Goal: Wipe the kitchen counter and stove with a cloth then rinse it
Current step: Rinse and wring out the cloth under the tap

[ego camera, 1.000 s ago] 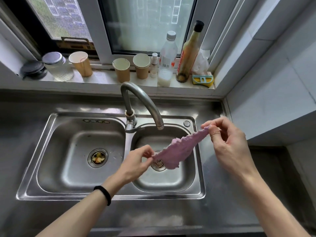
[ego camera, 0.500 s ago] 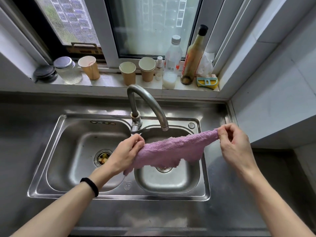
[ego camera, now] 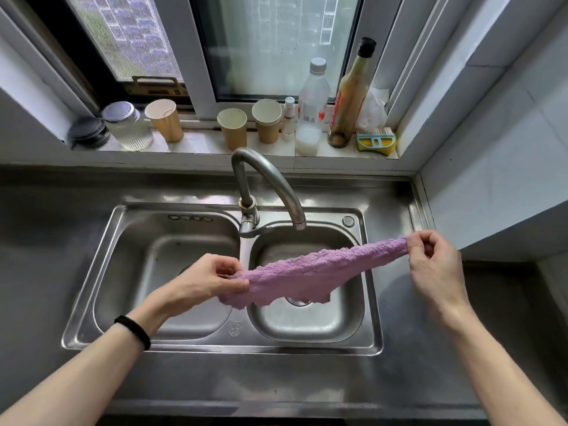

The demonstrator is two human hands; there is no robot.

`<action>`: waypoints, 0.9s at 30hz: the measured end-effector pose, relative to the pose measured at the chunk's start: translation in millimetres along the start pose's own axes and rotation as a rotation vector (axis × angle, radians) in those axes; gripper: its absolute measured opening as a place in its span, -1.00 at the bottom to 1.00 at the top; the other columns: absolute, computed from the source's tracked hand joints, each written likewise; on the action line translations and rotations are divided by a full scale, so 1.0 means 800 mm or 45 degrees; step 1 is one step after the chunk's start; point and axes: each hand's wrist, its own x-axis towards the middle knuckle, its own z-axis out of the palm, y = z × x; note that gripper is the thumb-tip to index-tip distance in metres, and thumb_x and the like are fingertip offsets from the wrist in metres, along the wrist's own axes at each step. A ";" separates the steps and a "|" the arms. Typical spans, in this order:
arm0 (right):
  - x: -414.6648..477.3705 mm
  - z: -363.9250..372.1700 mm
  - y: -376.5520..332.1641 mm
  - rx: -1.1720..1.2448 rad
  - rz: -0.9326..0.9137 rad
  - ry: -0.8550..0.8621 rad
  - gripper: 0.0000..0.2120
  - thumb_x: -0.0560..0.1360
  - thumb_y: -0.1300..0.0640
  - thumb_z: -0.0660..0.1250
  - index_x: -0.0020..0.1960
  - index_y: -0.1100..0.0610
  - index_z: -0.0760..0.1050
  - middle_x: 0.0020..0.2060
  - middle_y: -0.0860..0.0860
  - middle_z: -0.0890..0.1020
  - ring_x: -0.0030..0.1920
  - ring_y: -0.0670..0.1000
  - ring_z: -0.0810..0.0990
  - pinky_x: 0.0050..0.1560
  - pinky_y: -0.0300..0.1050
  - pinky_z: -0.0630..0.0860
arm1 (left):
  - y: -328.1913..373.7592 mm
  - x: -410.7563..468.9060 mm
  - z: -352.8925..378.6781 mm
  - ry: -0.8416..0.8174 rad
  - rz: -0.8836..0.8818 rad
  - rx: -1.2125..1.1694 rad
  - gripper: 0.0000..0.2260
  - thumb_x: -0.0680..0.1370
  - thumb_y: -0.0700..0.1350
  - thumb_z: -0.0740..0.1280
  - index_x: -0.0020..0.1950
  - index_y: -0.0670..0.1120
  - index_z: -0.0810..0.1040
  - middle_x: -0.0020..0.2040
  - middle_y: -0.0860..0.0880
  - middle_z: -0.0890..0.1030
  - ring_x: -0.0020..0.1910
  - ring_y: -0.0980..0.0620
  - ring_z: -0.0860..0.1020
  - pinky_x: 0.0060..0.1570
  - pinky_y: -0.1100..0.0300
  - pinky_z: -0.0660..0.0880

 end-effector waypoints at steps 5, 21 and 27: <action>-0.016 0.006 0.001 0.012 0.026 0.072 -0.86 0.65 0.16 0.34 -0.09 0.07 0.58 -0.22 0.00 0.65 -0.19 0.06 0.60 -0.21 -0.37 0.46 | 0.012 0.003 0.014 0.278 -0.021 -0.131 -0.85 0.59 -0.24 0.46 -0.14 -0.26 0.59 -0.37 -0.08 0.60 -0.46 0.11 0.50 -0.46 0.37 0.40; -0.141 0.085 -0.081 0.132 -0.397 -0.120 -0.97 0.57 0.09 0.48 -0.06 0.00 0.69 -0.23 -0.16 0.68 -0.36 -0.14 0.54 -0.27 -0.33 0.40 | 0.098 0.006 0.094 0.062 -0.205 -0.871 -0.80 0.58 -0.39 0.37 0.15 -0.27 0.72 0.04 -0.21 0.75 -0.19 0.04 0.73 -0.10 0.26 0.70; -0.148 0.086 -0.078 0.132 -0.427 -0.076 -0.98 0.54 0.09 0.52 -0.05 0.02 0.73 -0.21 -0.15 0.70 -0.37 -0.14 0.52 -0.31 -0.16 0.46 | 0.101 -0.004 0.102 0.050 -0.206 -0.974 -0.75 0.52 -0.37 0.44 0.20 -0.33 0.68 -0.03 -0.17 0.75 -0.22 0.06 0.73 -0.19 0.29 0.67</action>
